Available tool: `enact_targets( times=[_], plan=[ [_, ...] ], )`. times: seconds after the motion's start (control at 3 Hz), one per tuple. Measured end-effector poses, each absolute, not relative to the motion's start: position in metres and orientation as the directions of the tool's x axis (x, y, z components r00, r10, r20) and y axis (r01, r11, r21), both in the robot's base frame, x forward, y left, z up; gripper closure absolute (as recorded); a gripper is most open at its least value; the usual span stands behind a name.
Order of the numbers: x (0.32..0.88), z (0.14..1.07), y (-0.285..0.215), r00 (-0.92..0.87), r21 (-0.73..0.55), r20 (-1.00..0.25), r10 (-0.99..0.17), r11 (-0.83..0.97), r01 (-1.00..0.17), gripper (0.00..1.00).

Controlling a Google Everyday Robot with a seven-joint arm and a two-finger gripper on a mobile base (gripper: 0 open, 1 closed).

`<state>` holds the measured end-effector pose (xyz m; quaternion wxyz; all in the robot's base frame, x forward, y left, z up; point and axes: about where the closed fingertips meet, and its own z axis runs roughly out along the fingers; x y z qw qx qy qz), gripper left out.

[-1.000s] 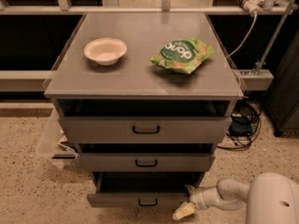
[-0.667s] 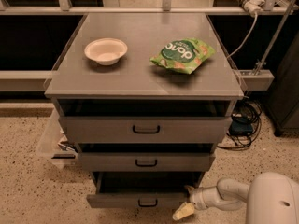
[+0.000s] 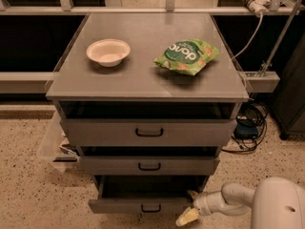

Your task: Open bottom drawer

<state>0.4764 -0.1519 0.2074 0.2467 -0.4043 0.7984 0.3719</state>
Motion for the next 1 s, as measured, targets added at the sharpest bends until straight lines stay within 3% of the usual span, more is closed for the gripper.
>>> enact_targets(
  times=[0.33, 0.67, 1.0],
  plan=[
    [0.527, 0.233, -0.154, -0.503, 0.302, -0.720, -0.478, 0.436, -0.848, 0.00],
    [0.528, 0.233, -0.154, -0.502, 0.300, -0.721, -0.478, 0.437, -0.848, 0.00],
    [0.510, 0.201, -0.156, -0.574, 0.384, -0.679, -0.458, 0.444, -0.809, 0.00]
  ],
)
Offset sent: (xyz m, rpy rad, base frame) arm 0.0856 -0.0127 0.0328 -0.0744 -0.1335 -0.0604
